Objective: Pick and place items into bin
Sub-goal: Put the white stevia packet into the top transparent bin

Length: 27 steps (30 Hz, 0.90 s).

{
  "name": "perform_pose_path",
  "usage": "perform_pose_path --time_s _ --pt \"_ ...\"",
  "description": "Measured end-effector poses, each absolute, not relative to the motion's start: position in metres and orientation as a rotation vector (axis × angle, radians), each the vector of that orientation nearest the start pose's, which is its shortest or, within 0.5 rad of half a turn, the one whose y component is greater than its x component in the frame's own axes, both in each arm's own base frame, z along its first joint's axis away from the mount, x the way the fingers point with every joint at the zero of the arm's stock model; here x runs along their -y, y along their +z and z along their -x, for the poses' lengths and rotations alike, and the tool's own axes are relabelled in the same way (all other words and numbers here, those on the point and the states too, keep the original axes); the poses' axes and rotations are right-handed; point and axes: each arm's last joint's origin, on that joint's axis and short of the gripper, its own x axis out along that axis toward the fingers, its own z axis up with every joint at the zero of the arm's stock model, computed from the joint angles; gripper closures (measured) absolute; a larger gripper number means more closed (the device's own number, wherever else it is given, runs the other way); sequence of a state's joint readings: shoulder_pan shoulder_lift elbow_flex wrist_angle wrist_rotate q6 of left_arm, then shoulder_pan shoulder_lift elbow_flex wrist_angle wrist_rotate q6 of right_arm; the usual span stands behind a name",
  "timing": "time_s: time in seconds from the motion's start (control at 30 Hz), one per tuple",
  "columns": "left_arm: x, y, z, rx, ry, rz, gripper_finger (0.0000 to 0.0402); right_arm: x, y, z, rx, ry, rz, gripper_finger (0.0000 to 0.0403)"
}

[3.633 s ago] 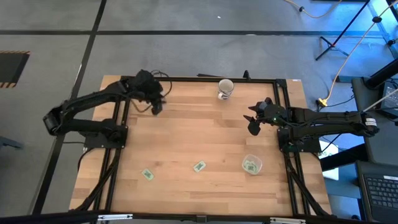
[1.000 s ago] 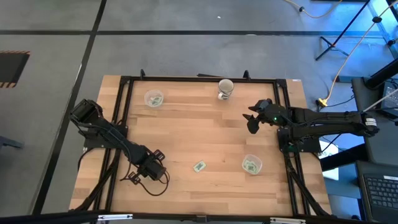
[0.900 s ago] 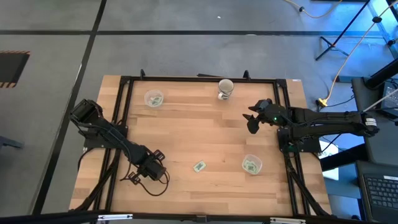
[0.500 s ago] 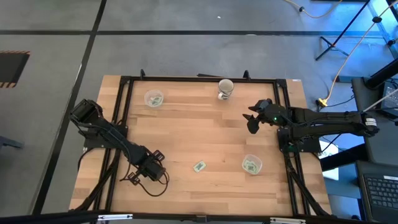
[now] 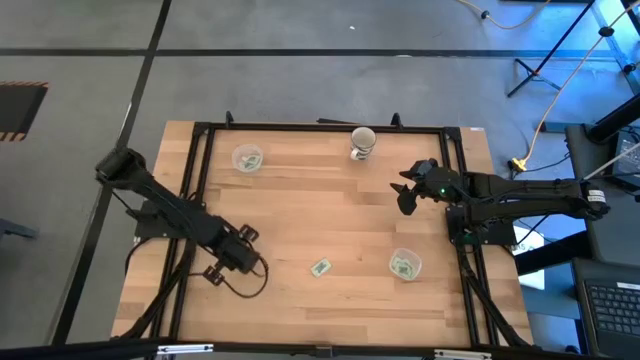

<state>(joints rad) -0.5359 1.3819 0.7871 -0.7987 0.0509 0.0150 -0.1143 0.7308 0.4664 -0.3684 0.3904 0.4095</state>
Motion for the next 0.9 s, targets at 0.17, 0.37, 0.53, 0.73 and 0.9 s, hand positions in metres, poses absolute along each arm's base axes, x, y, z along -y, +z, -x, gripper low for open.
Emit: perform_pose_path --time_s 0.17,0.37,0.53,0.73,0.9 --pt "0.088 0.211 -0.180 -1.279 -0.328 -0.322 0.0399 0.028 0.218 -0.150 -0.519 -0.611 -0.313 0.0156" --pt "0.047 0.242 -0.159 -1.134 0.104 -0.339 0.0395 0.028 0.218 -0.150 -0.517 -0.614 -0.321 0.0156" --pt "0.011 0.258 -0.150 -0.970 0.587 -0.251 0.0394 0.028 0.218 -0.150 -0.517 -0.607 -0.304 0.0156" --pt "-0.026 0.257 -0.150 -1.014 0.742 -0.036 0.0394 0.028 0.218 -0.150 -0.531 -0.594 -0.257 0.0156" --pt "-0.060 0.253 -0.158 -1.006 0.793 0.144 0.0394 0.028 0.218 -0.150 -0.541 -0.584 -0.225 0.0156"
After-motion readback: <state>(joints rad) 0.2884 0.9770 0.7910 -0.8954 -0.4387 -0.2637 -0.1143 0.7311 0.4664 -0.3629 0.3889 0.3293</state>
